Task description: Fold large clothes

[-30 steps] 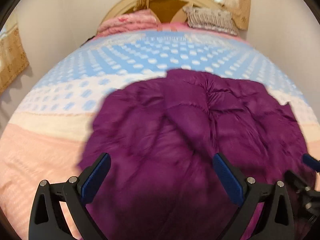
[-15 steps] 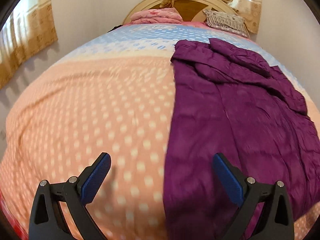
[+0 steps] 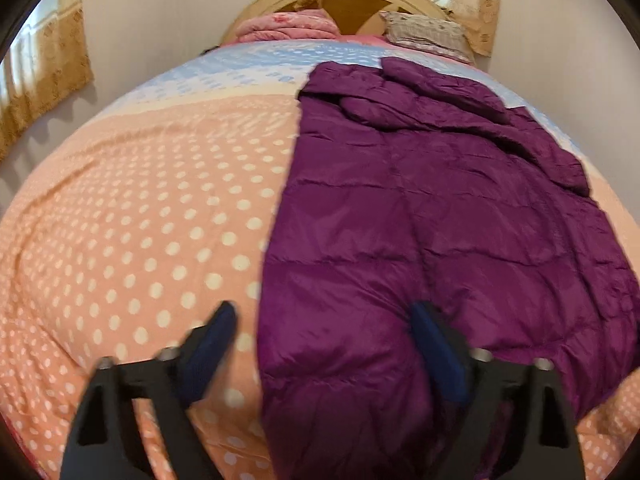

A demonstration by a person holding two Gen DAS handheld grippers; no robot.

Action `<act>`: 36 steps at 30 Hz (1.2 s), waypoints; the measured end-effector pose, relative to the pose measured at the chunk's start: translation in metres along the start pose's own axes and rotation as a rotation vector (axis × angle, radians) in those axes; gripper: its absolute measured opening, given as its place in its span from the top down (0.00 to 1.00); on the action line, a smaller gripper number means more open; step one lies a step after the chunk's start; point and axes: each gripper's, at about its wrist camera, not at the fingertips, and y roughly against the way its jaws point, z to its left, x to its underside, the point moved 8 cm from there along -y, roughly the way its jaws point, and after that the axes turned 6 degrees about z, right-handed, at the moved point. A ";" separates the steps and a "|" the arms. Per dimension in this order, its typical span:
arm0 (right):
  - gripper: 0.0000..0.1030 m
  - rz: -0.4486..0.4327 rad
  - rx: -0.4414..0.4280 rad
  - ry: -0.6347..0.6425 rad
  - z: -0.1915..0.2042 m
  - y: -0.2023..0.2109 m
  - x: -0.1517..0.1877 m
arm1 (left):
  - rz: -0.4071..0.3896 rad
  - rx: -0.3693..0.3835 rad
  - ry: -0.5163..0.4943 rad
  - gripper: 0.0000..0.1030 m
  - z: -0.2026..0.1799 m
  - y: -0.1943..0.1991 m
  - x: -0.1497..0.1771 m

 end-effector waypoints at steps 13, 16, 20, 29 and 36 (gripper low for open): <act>0.93 0.001 -0.188 -0.038 0.004 0.025 -0.001 | -0.094 0.085 -0.095 0.95 -0.019 0.063 0.007; 0.93 -0.006 -0.208 -0.029 0.004 0.045 0.005 | -0.126 0.112 -0.112 0.96 -0.020 0.093 0.012; 0.94 -0.033 -0.228 -0.011 0.002 0.082 0.014 | -0.197 0.160 -0.125 0.96 -0.019 0.149 0.022; 0.94 -0.225 -0.263 0.022 0.004 0.166 -0.020 | -0.320 0.159 -0.164 0.96 -0.016 0.196 -0.007; 0.94 -0.362 -0.239 0.000 0.008 0.116 -0.171 | -0.355 0.116 -0.154 0.96 -0.019 0.115 -0.128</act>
